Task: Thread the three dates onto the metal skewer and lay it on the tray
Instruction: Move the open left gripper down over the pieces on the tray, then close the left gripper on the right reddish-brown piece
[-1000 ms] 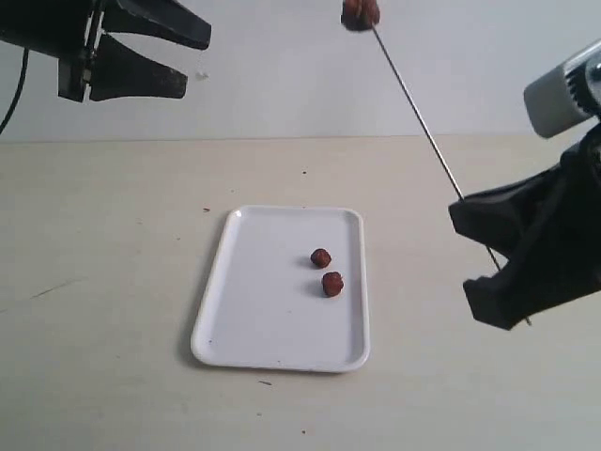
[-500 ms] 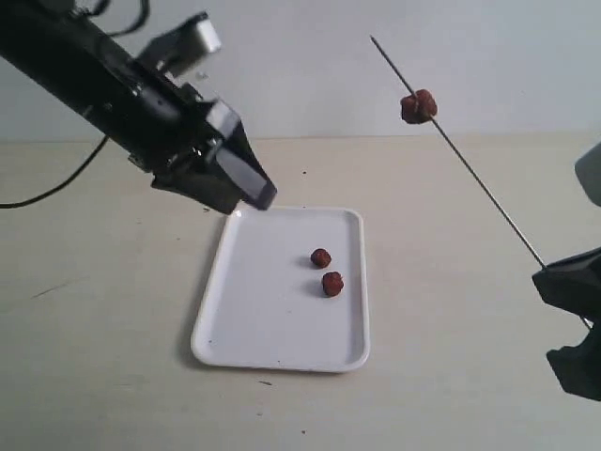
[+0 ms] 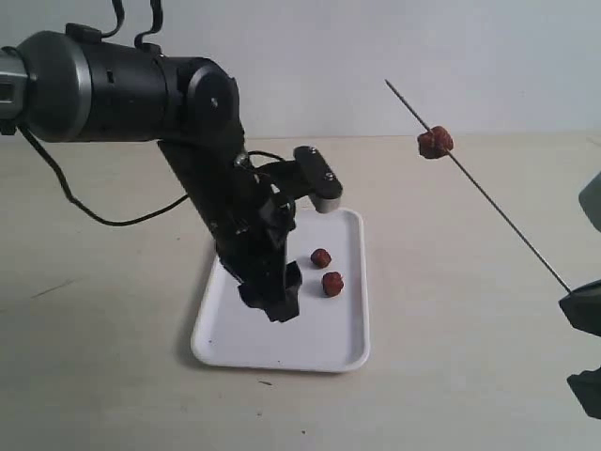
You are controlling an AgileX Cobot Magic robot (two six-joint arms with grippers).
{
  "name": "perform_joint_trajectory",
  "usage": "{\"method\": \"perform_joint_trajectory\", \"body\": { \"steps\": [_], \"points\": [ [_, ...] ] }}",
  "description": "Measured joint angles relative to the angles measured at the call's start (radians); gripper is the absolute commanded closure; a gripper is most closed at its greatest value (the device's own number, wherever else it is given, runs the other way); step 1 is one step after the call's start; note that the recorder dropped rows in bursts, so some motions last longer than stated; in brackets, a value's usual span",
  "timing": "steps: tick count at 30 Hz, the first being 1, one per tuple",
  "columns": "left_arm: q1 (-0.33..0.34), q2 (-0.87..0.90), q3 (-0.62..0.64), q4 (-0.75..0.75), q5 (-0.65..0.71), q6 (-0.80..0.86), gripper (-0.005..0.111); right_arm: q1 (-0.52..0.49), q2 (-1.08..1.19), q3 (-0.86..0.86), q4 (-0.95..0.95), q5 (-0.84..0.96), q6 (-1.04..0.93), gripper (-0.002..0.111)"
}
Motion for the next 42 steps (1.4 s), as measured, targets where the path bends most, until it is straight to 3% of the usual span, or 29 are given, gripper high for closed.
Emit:
{"method": "perform_joint_trajectory", "body": {
  "steps": [9,42],
  "points": [
    [-0.018,0.025,0.000,0.004,-0.294,0.093,0.046,0.000,0.000,0.000,-0.008,0.016,0.000,0.108],
    [-0.057,0.169,0.000,-0.067,-0.413,0.178,0.046,0.000,0.000,0.000,-0.055,0.005,0.006,0.108]
  ]
}}
